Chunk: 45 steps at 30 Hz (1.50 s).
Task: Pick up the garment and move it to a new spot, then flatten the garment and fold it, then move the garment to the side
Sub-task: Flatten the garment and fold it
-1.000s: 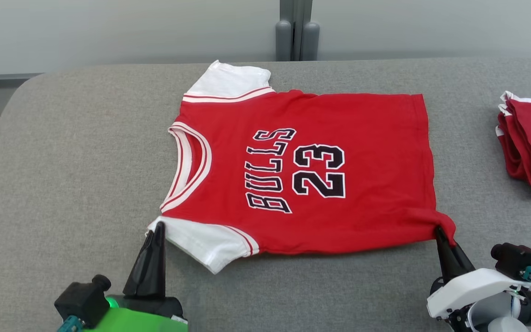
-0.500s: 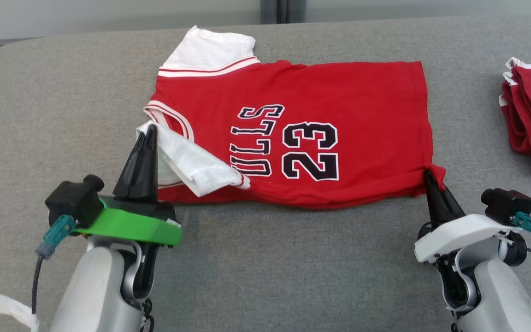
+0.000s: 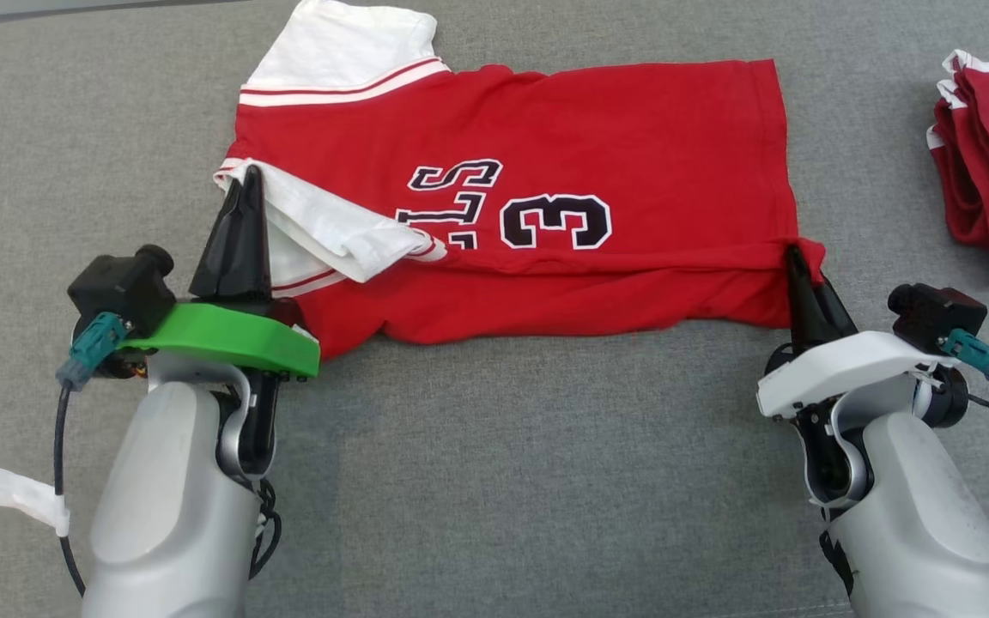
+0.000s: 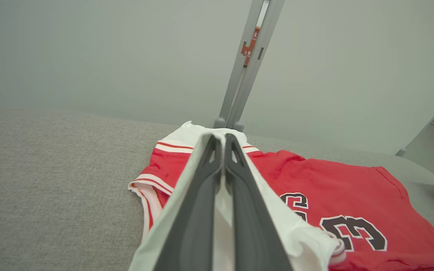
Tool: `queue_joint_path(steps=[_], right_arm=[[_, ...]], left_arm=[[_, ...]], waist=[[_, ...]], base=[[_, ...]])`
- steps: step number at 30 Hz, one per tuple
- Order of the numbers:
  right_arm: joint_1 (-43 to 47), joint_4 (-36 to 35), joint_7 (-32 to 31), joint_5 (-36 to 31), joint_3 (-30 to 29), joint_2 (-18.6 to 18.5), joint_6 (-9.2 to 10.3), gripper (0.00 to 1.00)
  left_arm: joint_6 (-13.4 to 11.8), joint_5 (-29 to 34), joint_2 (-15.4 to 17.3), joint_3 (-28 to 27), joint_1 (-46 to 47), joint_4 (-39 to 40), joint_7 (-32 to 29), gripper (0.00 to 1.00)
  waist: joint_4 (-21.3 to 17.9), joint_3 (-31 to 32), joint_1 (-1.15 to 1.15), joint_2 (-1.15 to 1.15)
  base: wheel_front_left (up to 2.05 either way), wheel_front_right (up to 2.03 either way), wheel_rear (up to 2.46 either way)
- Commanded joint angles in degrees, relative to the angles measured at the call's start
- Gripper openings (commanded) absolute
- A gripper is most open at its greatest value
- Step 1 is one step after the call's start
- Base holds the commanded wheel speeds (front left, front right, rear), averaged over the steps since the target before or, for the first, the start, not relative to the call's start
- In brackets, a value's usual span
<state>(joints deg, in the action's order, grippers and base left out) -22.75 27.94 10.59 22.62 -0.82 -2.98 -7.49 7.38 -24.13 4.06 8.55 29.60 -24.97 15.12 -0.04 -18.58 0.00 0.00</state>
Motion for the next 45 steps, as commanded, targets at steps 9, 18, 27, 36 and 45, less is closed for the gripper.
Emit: queue_joint_path(steps=[9, 18, 27, 36, 45], right_arm=[[-3.02, 1.16, 3.66, -0.59, -0.51, 0.00, 0.00, 1.00], [4.81, -4.67, 4.58, -5.34, -3.48, 0.03, 0.00, 1.00], [14.10, -10.22, 3.35, -7.48, -5.80, 0.03, 0.00, 1.00], [14.69, -13.18, 1.67, -6.71, -3.35, 0.04, 0.00, 1.00], [13.57, -13.42, 0.08, -8.35, -2.01, 0.03, 0.00, 1.00]], left_arm=[[0.11, 0.00, -0.96, -1.02, 3.12, -1.44, 0.00, 1.00], [0.10, -1.48, -0.99, -2.73, -5.30, 1.48, 0.00, 1.00], [-1.72, -4.14, -1.04, -5.38, -14.82, -5.06, -1.04, 1.00], [-6.24, -10.34, -1.03, -4.45, -11.16, -11.00, -9.39, 1.00], [-7.20, -12.50, -1.03, -3.54, -8.15, -14.36, -13.56, 0.25]], waist=[[-0.24, 0.77, 0.00, 0.00], [0.16, 4.80, 0.00, 0.00], [1.02, 9.28, 0.00, 0.00], [0.40, 8.29, 0.00, 0.00], [-1.62, 6.39, 0.00, 0.00]], base=[[0.00, 0.00, 0.00], [0.00, 0.00, 0.00], [0.00, 0.00, 0.00], [0.00, 0.00, 0.00], [0.00, 0.00, 0.00]])
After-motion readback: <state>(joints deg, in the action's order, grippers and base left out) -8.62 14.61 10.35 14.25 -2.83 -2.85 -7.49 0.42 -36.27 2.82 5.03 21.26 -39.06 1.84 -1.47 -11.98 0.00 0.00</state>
